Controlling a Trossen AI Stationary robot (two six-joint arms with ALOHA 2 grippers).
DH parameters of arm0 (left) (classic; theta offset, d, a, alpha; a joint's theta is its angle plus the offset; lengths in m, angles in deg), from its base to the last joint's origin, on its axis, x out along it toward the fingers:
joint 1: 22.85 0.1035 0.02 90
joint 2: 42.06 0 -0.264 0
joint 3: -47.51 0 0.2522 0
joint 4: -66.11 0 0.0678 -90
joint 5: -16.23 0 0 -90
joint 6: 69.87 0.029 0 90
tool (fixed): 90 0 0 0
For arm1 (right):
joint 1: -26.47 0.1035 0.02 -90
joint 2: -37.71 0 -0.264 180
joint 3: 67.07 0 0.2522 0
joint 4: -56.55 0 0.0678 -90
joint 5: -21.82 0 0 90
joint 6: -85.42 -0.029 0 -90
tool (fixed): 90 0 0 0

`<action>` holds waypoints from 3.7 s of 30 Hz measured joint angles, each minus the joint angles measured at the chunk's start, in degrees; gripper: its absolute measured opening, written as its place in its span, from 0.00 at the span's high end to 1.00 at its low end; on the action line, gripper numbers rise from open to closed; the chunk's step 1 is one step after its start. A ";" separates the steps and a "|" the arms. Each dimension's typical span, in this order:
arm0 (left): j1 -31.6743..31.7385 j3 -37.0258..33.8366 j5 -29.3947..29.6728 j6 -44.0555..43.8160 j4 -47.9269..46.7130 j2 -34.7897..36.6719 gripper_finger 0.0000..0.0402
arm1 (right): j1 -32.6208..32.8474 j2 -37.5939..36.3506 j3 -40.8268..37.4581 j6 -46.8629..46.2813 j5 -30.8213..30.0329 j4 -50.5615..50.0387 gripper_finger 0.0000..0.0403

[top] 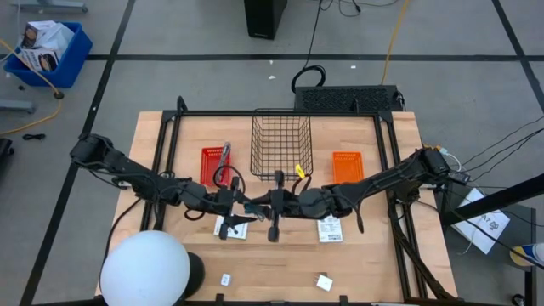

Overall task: Pick and place items into bin
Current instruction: Put the blue charger cable into the red basket

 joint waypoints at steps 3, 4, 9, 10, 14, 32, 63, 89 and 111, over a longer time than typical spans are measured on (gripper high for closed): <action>-0.02 0.00 -0.30 -0.07 0.38 -0.26 0.50 | -0.30 0.00 -1.11 0.01 0.00 1.67 0.99; -0.02 0.00 -0.71 -0.01 0.83 -0.26 0.50 | -0.47 0.00 -1.27 -0.02 0.00 1.75 0.99; 0.00 0.02 -1.71 0.09 2.29 -0.23 0.50 | -0.58 0.00 -1.32 -0.04 0.02 2.18 0.99; -0.01 0.02 -1.73 0.11 2.35 -0.23 0.50 | -0.64 0.00 -1.32 -0.03 0.08 2.20 0.99; 0.00 0.02 -1.75 0.08 2.31 -0.23 0.52 | -0.98 0.00 -1.32 -0.18 1.88 2.76 0.99; 0.01 0.02 3.03 -2.11 -0.27 0.35 0.91 | -0.65 0.00 -1.32 2.41 2.54 2.59 0.91; 3.04 0.02 28.63 -35.66 -47.69 26.39 0.92 | 12.68 -0.07 -1.30 19.82 -37.82 -5.08 0.43; 34.50 0.00 8.04 -46.29 -69.76 26.68 0.89 | 13.47 -5.03 -1.30 15.22 -48.06 -19.24 0.45; 37.93 0.00 1.44 -43.62 -66.24 12.42 0.69 | 13.48 -5.03 -1.30 11.90 -48.05 -21.39 0.45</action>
